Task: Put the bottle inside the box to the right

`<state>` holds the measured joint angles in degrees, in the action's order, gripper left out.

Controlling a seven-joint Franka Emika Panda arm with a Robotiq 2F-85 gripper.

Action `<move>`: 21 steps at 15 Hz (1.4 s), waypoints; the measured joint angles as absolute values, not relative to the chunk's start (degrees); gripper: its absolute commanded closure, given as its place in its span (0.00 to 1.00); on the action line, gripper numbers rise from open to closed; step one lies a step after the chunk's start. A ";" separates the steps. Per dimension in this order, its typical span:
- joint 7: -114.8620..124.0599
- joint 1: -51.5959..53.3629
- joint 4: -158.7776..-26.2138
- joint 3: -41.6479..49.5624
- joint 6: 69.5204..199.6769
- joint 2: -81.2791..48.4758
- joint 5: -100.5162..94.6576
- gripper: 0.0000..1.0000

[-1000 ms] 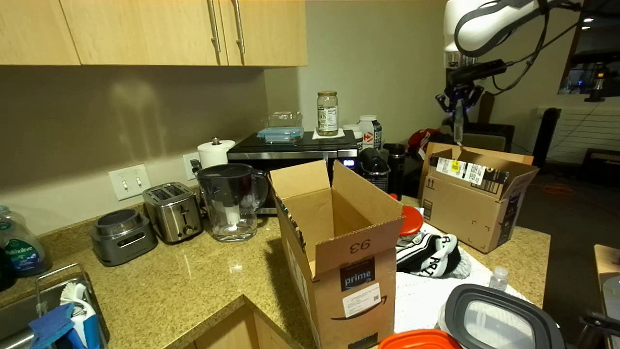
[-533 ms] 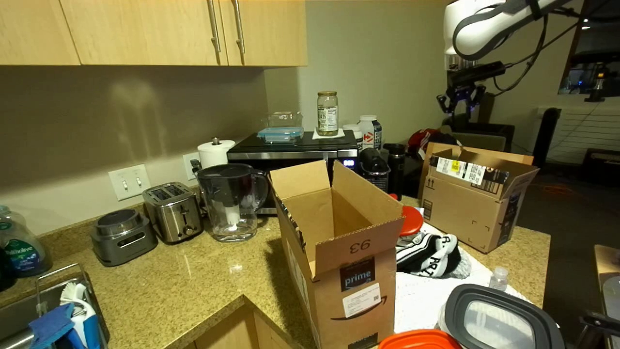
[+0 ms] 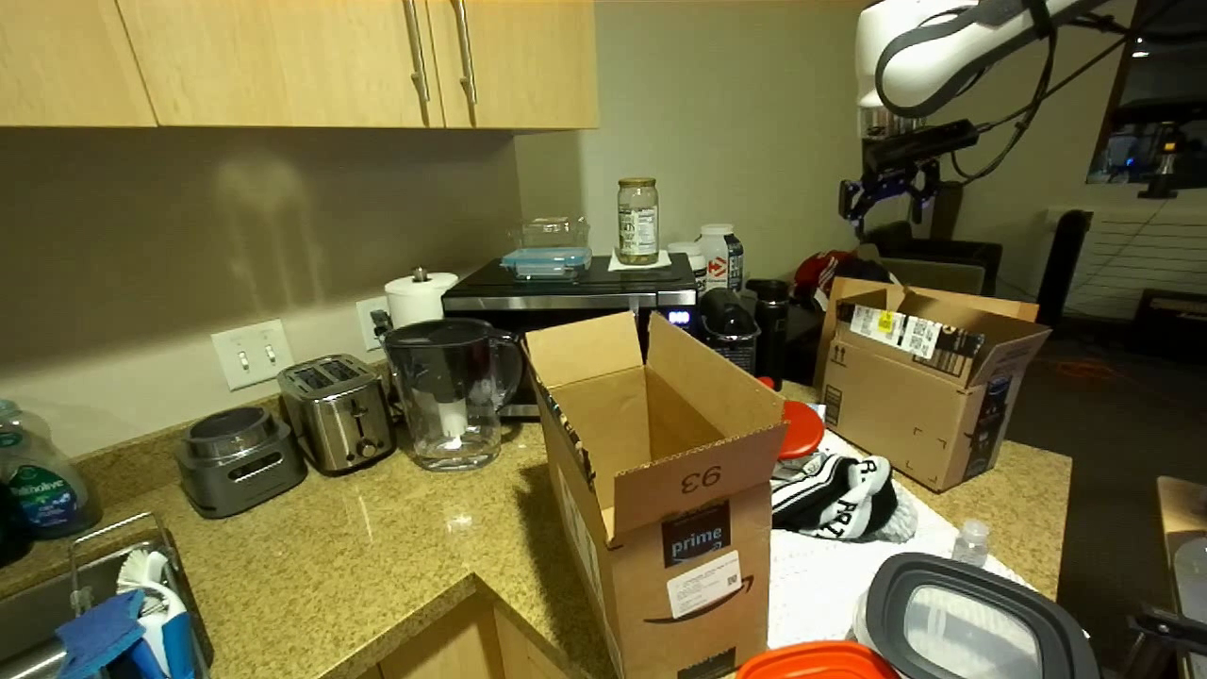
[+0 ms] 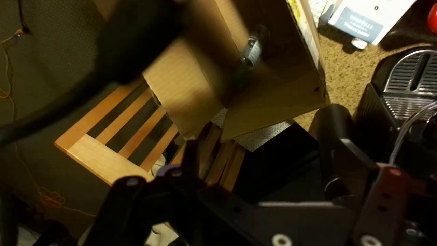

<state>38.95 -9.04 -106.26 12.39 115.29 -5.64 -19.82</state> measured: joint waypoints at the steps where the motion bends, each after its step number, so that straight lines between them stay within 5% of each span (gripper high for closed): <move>1: 38.02 -8.64 -107.01 11.83 115.30 -5.24 -19.77 0.00; 21: 12.05 -2.76 -142.37 2.82 116.55 17.76 -15.35 0.00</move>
<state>12.05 -2.76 -142.37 2.82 116.55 17.76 -15.35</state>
